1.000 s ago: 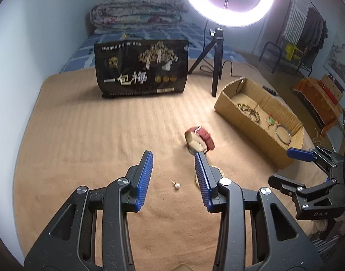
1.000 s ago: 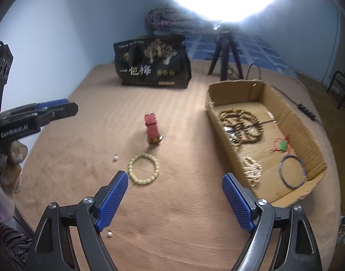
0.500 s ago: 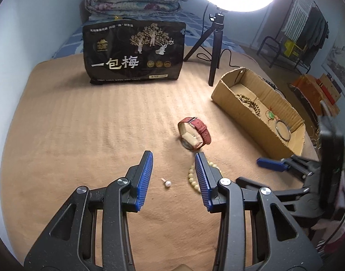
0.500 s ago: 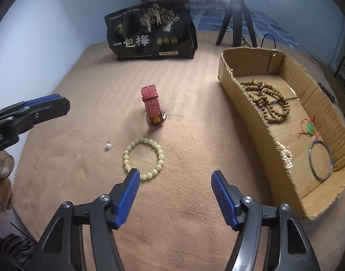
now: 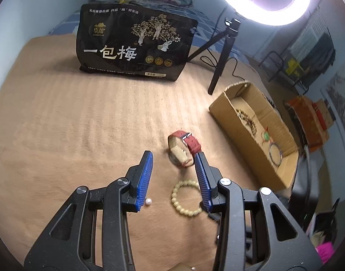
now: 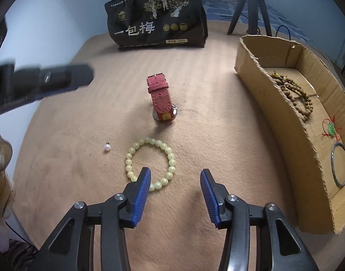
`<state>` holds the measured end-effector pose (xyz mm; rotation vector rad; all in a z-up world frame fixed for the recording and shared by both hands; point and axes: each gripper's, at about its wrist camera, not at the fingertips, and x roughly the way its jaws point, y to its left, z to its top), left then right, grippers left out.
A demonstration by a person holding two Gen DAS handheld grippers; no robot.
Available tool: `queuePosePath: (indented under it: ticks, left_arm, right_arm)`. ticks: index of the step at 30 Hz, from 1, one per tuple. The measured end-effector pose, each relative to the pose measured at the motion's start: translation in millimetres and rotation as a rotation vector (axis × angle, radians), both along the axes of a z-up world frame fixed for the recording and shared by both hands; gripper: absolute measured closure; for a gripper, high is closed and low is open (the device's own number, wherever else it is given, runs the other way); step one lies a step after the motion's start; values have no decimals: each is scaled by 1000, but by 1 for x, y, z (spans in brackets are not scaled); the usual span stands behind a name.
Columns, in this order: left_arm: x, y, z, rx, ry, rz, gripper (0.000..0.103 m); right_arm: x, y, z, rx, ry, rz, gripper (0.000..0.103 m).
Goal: Organize jewelry
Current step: 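Reach the right gripper to the pale bead bracelet while the left gripper approaches the red-strap watch, then close the right gripper on the bead bracelet while the left gripper grasps the watch strap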
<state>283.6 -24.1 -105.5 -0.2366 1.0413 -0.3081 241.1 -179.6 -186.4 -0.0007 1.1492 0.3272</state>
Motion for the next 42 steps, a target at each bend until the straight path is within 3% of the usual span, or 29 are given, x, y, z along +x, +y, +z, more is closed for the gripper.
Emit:
queuePosePath:
  ticks: [13,17,25,28,32,38,42]
  left_arm:
    - [39,-14,-28,-89,110,93,61]
    - [44,-23,-34,-67,123,102,61]
    - [54,-34,-50,-40,153,97,61]
    - [55,-37,-53,-14,150,85,61]
    - [55,-35,-52,-5,144,73,61]
    - [50,-32,-46,36,114,54,80]
    - [47,-29,-44,47,107,51,81]
  right_arm:
    - [9,-1,-17,-36,-5,22,63]
    - [12,-2,-18,-56,-16,29,69]
    - [12,-1,-18,-67,-26,46,70]
    - [8,0,-18,-86,-32,60,74]
    - [9,2,-18,-106,-38,68,91]
    - [12,0,-17,-94,-31,69,96]
    - [13,-1,-11,-92,-45,71,98]
